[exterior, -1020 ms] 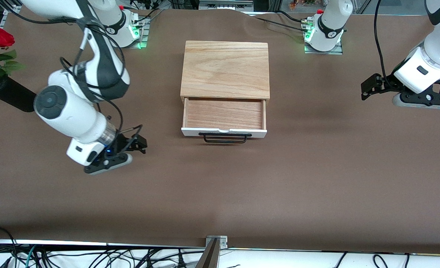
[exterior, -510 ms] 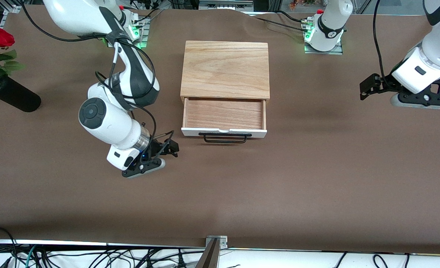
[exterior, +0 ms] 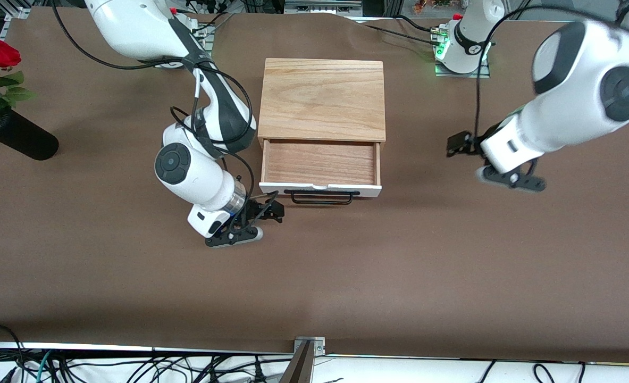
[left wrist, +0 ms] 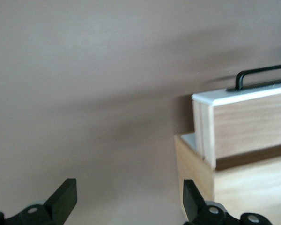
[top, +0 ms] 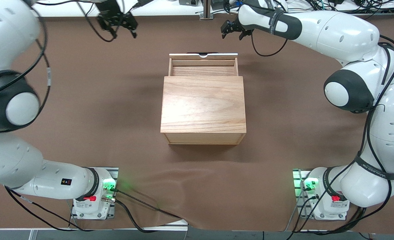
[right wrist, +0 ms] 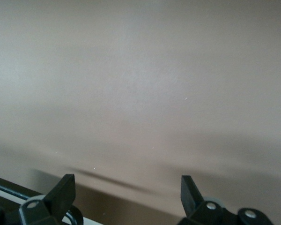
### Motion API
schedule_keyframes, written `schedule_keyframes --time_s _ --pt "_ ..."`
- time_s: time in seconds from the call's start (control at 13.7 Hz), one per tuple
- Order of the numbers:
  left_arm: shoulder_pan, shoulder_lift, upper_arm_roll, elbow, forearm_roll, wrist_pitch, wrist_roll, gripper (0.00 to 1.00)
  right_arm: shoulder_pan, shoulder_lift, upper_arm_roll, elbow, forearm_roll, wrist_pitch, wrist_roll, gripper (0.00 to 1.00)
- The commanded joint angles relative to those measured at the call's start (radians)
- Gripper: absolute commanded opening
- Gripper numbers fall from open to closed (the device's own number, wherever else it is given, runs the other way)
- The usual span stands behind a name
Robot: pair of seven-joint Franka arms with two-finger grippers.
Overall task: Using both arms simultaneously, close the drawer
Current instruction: 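Place both grippers against the white drawer front beside the handle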
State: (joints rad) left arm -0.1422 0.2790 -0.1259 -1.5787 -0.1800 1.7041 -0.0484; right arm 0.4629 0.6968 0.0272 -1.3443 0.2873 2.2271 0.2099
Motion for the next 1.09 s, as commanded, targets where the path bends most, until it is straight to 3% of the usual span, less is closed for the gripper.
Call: schedule_keyframes --time_s 0.0,0.15,0.58,1.02 --pt "-0.062 0.17 -0.006 0.149 -0.019 0.059 -0.005 1.0 -0.006 0.021 0.011 0.028 0.042 -0.023 0.003 1.0" --pt "-0.098 0.23 -0.006 0.146 -0.067 0.21 -0.005 1.0 -0.006 0.026 0.013 0.03 0.067 -0.072 0.0 1.0" --pt "-0.18 0.353 -0.006 0.144 -0.188 0.434 -0.028 1.0 -0.012 0.03 0.046 0.03 0.098 -0.191 -0.015 1.0" --pt "-0.203 0.394 -0.021 0.111 -0.262 0.453 -0.025 1.0 -0.007 0.036 0.046 0.028 0.115 -0.23 -0.015 1.0"
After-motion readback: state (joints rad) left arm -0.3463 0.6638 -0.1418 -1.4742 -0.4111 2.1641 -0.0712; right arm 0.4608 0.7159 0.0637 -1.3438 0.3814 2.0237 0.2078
